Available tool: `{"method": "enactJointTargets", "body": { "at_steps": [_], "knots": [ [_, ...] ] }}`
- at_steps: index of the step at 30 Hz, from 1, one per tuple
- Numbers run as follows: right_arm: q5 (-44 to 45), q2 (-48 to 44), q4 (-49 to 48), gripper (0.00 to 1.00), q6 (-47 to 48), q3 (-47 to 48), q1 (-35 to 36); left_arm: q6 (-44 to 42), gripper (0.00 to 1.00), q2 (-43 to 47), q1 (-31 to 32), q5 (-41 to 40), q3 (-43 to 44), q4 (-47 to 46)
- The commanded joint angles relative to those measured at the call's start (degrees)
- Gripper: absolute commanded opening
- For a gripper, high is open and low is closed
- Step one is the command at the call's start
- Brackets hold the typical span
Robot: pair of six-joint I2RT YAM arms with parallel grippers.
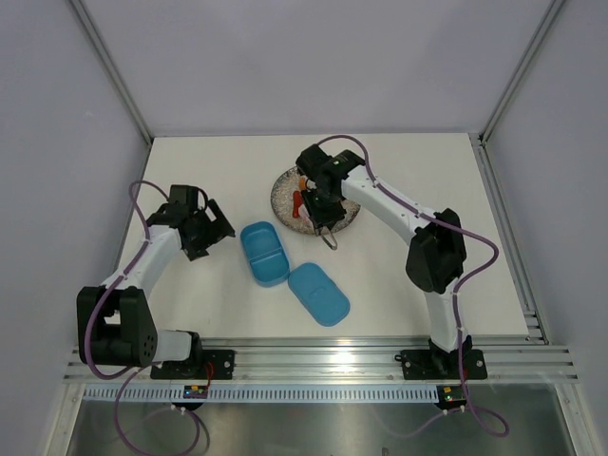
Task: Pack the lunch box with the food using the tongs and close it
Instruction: Place the fake food in the packing box.
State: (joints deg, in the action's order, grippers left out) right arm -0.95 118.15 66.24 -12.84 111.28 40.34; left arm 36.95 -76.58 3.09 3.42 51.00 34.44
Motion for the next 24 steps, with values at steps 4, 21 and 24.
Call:
{"method": "enactJointTargets", "body": {
  "at_steps": [4, 21, 24],
  "knots": [
    [-0.5, 0.9, 2.2, 0.20, -1.0, 7.6, 4.5, -1.5, 0.92, 2.0, -1.5, -0.3, 2.3, -0.1],
    [-6.2, 13.9, 3.3, 0.22, 0.4, 19.5, 11.3, -1.4, 0.92, 2.7, -2.0, 0.2, 1.4, 0.3],
    [-6.2, 15.9, 3.4, 0.23, 0.4, 20.8, 11.4, -1.4, 0.92, 2.9, -2.2, 0.3, 1.1, 0.3]
  ]
}}
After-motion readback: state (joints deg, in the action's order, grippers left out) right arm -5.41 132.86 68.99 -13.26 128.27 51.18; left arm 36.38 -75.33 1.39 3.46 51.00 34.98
